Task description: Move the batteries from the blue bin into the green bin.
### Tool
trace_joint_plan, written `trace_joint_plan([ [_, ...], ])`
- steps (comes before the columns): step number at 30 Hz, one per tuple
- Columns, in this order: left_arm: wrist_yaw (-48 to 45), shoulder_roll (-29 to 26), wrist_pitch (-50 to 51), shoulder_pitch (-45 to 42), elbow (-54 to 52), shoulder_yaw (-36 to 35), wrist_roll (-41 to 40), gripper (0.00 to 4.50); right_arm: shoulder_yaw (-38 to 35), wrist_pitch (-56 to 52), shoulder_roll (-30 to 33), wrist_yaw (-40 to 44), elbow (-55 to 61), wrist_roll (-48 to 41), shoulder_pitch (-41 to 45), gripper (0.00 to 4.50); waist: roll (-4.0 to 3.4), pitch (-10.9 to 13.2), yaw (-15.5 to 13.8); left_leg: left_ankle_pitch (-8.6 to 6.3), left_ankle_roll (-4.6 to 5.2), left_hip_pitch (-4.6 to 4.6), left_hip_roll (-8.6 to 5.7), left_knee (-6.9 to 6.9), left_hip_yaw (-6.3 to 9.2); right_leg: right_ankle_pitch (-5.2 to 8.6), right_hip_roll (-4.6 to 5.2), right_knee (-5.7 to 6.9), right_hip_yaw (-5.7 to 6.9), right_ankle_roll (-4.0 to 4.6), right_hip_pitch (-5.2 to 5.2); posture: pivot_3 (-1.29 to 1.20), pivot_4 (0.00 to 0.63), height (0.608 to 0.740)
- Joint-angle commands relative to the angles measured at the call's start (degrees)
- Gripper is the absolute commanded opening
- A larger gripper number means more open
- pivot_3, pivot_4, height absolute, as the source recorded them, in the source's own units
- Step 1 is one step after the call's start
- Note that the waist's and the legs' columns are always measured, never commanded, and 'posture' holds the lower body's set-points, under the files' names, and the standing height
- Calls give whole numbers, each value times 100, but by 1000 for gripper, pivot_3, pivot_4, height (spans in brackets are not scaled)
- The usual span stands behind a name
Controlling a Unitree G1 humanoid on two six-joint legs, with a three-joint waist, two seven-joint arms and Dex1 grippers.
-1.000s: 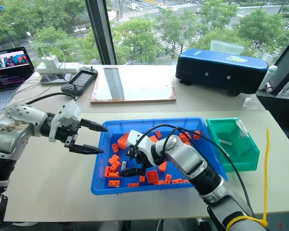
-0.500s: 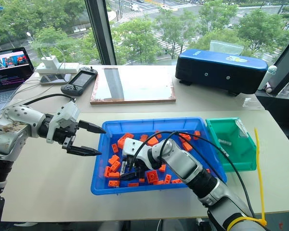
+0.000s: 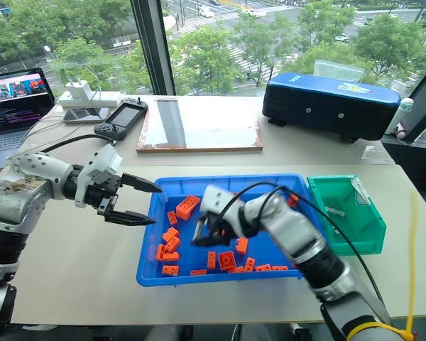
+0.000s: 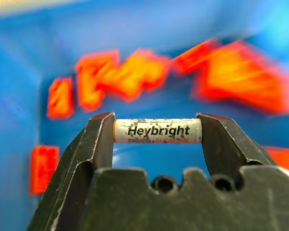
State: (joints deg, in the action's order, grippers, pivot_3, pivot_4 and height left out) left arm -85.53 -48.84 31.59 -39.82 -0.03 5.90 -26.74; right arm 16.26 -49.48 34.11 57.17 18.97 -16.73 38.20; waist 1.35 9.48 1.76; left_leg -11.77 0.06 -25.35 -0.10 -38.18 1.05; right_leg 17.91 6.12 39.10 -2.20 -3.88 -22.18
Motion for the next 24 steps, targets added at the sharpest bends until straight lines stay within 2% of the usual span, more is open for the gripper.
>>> trace_joint_plan([
  [1, 30, 124, -19, -262, 209, -118, -91, 4266, -1320, -389, 1047, 135, 197, -331, 0, 2500, 1, 1, -42, 0, 0, -1, 0, 0, 0, 0, 0, -4, 0, 0, 0, 0, 150, 740],
  [5, 209, 424, -297, -428, 438, -77, 43, 4266, -2046, -155, 2306, 85, -409, -37, -215, 2500, 1, 1, -86, 0, 1, -1, -2, 0, -12, 0, 3, -16, -5, 0, -1, 0, 150, 740],
  [8, 559, 749, -603, -540, 631, -59, 237, 4266, -2554, 37, 2937, -156, -975, 264, -673, 2500, 2, 1, -91, -1, 2, -1, 0, 1, -19, 0, 4, -19, -10, 0, 0, 0, 150, 740],
  [13, 1142, 1075, -982, -592, 792, 6, 676, 4266, -2912, 18, 3048, -447, -1165, 367, -1544, 2500, 1, 0, -60, -1, 2, 0, 2, 2, -33, 0, 4, -16, -23, 0, -5, 0, 150, 740],
  [15, 1331, 1151, -986, -615, 818, -55, 739, 4266, -2841, 14, 3132, -512, -1107, 465, -1844, 2500, 1, 1, -54, -1, 2, 0, 2, 2, -33, 0, 4, -17, -23, 0, -5, 0, 150, 740],
  [18, 1493, 1191, -975, -598, 792, -125, 769, 4266, -2851, -49, 3079, -623, -1067, 417, -1889, 2500, -1, 0, -35, -1, 2, 0, 2, 1, -40, 0, 5, -16, -31, 1, -8, 0, 150, 740],
  [19, 1559, 1177, -964, -595, 785, -114, 814, 4266, -2869, -69, 3025, -678, -1086, 386, -1823, 3506, -1, 0, -32, -1, 2, 1, 2, 1, -40, 0, 5, -17, -32, 1, -8, 0, 150, 740],
  [22, 1702, 1150, -984, -586, 786, -95, 902, 4266, -2854, -15, 3071, -746, -1154, 415, -1743, 4448, -1, 0, -46, -1, 2, 1, 2, 1, -38, 0, 5, -19, -31, 1, -7, 0, 150, 740],
  [24, 1775, 1141, -982, -571, 788, -108, 937, 4266, -2892, 69, 3144, -787, -1202, 460, -1712, 4448, -1, 0, -68, -1, 2, 1, 2, 0, -35, 0, 5, -19, -27, 1, -5, 0, 150, 740],
])
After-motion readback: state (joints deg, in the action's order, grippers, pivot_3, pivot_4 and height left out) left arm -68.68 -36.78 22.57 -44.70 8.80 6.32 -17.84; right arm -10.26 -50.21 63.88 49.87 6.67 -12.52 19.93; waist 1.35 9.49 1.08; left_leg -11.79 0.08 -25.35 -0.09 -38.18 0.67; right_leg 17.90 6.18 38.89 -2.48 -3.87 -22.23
